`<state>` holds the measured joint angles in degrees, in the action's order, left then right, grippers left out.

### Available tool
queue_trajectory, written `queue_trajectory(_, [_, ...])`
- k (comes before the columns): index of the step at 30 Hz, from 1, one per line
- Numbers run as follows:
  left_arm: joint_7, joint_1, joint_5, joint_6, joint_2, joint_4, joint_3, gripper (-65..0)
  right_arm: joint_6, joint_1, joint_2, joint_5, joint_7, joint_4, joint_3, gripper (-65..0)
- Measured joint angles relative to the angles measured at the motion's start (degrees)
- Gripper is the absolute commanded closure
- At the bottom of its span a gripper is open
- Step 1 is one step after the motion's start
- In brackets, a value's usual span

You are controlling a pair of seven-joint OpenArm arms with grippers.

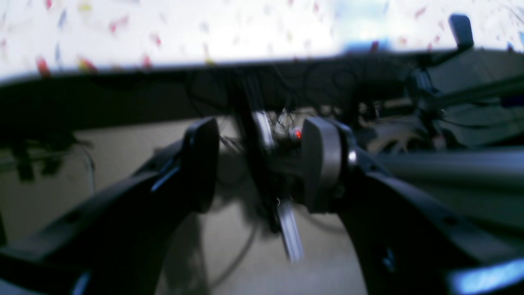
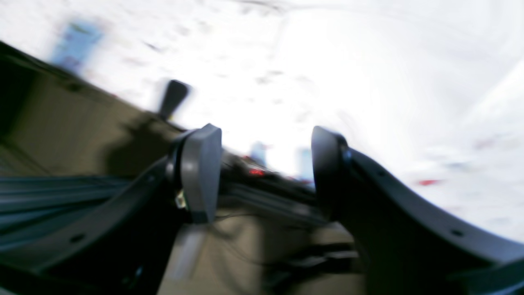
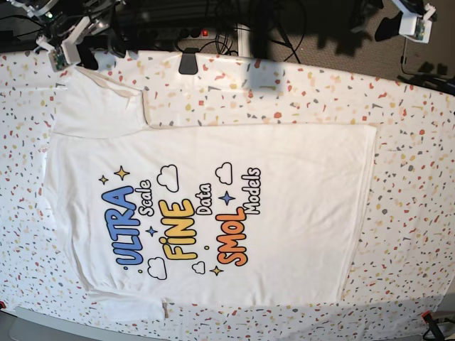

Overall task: Fold the T-shirt properly
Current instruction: 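Move the left gripper down to the shirt's shoulder corner beside the collar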

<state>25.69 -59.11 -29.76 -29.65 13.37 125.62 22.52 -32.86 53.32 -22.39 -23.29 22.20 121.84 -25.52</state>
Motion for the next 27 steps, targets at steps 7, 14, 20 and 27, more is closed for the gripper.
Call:
queue_trajectory(7, [0.0,8.5,1.9,-5.1,3.8,0.0,-0.1,-32.0,-0.3,-3.8,-3.8,18.4,-0.2,0.1,0.0,-35.6])
queue_trajectory(14, [-0.2,18.4,6.6,-5.0,12.8,0.0,-0.3,-33.3,-0.4,-3.8,-12.1,34.1,-0.4,2.0,0.1,-35.6])
queue_trajectory(20, [-0.2,22.1,13.2,-5.3,13.3,0.0,-4.9,-34.5,-1.7,-3.8,-14.0,35.0,-0.5,2.7,0.1,-35.6])
queue_trajectory(27, [-4.1,23.2,35.7,-5.4,16.4,0.0,-17.3,-37.2,-7.7,-3.6,-15.1,30.6,0.0,2.8,0.1,-35.6])
